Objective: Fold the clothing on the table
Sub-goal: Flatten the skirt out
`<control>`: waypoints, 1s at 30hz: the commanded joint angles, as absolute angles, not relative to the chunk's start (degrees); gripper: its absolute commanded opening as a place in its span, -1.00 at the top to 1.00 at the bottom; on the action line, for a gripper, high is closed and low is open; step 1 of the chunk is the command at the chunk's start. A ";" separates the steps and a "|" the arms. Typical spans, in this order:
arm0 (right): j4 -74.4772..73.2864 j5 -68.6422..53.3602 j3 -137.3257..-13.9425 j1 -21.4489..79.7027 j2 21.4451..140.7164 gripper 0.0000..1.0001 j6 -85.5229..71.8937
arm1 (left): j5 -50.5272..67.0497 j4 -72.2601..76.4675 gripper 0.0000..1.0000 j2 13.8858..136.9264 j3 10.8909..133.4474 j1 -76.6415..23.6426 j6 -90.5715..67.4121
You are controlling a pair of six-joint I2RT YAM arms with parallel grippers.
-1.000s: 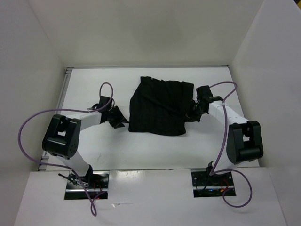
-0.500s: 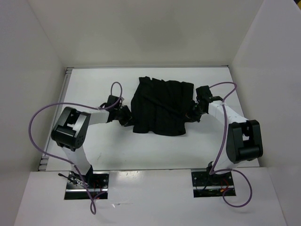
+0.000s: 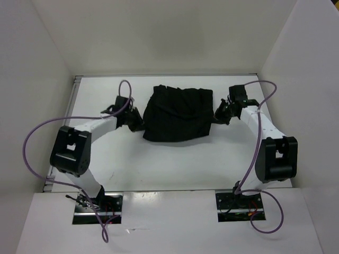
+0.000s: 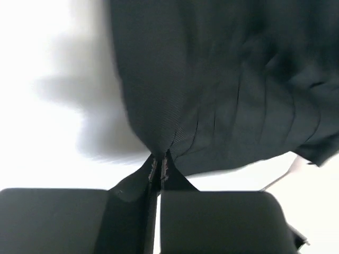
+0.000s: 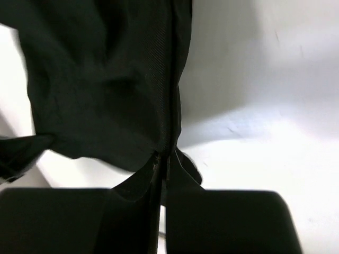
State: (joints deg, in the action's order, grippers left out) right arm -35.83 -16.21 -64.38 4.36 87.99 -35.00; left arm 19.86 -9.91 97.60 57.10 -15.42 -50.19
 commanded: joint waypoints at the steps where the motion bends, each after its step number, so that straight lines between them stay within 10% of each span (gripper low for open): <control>1: -33.75 -17.05 -74.60 2.64 83.94 1.00 -32.00 | 15.91 -13.70 1.00 88.09 67.83 -11.35 -43.25; 7: -30.07 -18.98 -84.55 2.11 78.07 1.00 -30.06 | 22.48 -16.78 1.00 83.60 82.79 -6.95 -39.47; 21: -30.67 -39.19 -71.02 7.12 47.90 1.00 -25.47 | 29.80 -22.23 1.00 46.78 71.54 -6.94 -42.36; 30: -22.52 -36.39 -63.90 6.51 62.73 1.00 -34.97 | 23.99 -20.84 1.00 62.90 67.06 -5.81 -39.47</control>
